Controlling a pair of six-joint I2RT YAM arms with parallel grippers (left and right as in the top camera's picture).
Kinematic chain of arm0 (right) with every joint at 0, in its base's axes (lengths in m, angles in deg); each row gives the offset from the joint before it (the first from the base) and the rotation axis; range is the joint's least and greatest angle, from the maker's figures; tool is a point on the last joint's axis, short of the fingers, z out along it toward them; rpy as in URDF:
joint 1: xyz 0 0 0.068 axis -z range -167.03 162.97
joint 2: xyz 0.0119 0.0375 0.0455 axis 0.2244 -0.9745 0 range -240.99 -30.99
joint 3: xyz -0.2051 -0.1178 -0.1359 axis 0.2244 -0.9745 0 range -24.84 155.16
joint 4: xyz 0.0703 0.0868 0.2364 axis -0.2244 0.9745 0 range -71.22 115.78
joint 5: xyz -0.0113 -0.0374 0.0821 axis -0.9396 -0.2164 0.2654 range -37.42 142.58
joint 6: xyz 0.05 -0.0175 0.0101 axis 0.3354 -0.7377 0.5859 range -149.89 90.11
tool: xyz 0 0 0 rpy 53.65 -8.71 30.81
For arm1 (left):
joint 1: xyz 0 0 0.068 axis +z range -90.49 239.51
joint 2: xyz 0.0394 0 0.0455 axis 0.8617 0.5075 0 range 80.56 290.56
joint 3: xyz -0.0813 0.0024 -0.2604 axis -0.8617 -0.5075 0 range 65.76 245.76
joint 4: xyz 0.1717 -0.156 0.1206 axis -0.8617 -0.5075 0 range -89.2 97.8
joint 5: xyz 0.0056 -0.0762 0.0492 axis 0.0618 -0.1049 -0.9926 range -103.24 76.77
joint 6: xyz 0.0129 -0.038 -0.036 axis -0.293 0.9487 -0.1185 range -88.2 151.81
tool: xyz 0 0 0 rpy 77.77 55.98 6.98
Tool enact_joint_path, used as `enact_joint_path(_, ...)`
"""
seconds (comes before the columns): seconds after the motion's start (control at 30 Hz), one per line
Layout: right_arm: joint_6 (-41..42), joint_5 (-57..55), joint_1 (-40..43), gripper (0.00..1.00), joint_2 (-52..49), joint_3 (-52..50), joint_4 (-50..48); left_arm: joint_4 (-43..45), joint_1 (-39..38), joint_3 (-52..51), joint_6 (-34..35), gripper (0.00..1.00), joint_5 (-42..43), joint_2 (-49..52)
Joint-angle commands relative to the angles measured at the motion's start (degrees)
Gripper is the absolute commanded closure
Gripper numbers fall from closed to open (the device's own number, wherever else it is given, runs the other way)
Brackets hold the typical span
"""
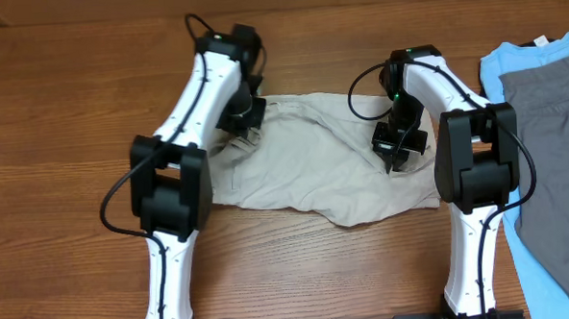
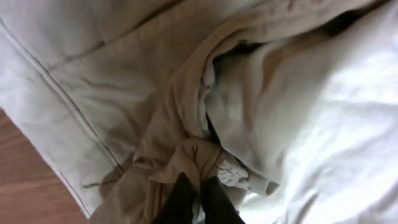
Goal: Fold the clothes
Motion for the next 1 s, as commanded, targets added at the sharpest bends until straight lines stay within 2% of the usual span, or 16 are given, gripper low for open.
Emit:
enact_joint_path(0.0, 0.70, -4.68, 0.20, 0.96, -2.12, -0.68, -5.42, -0.26, -3.02, -1.36, 5.70, 0.96, -9.79, -0.68)
enact_joint_path(0.17, 0.70, -4.68, 0.20, 0.96, -2.12, -0.68, -5.42, -0.26, -5.25, -1.05, 6.03, 0.93, -15.58, -0.70)
enact_joint_path(0.4, 0.70, -4.68, 0.20, 0.96, -2.12, -0.68, -5.40, -1.92, -7.19, -1.05, 5.62, 0.80, -11.76, -0.70)
enact_joint_path(0.47, 0.70, -4.68, 0.20, 0.96, -2.12, -0.68, -5.42, -3.30, -7.43, -1.05, 5.62, 0.83, -10.25, -0.70)
enact_joint_path(0.6, 0.70, -4.66, 0.20, 0.96, -2.12, -0.68, -5.42, -5.51, -8.35, -1.05, 5.57, 0.96, -5.86, -0.70)
enact_joint_path(0.8, 0.70, -4.68, 0.20, 0.96, -2.12, -0.68, -5.42, -7.69, -9.46, -1.33, 5.90, 0.96, 0.26, -0.68)
enact_joint_path(0.97, 0.70, -4.68, 0.20, 0.96, -2.12, -0.68, -5.42, -8.85, -10.71, -1.33, 6.10, 0.96, 1.03, -0.68)
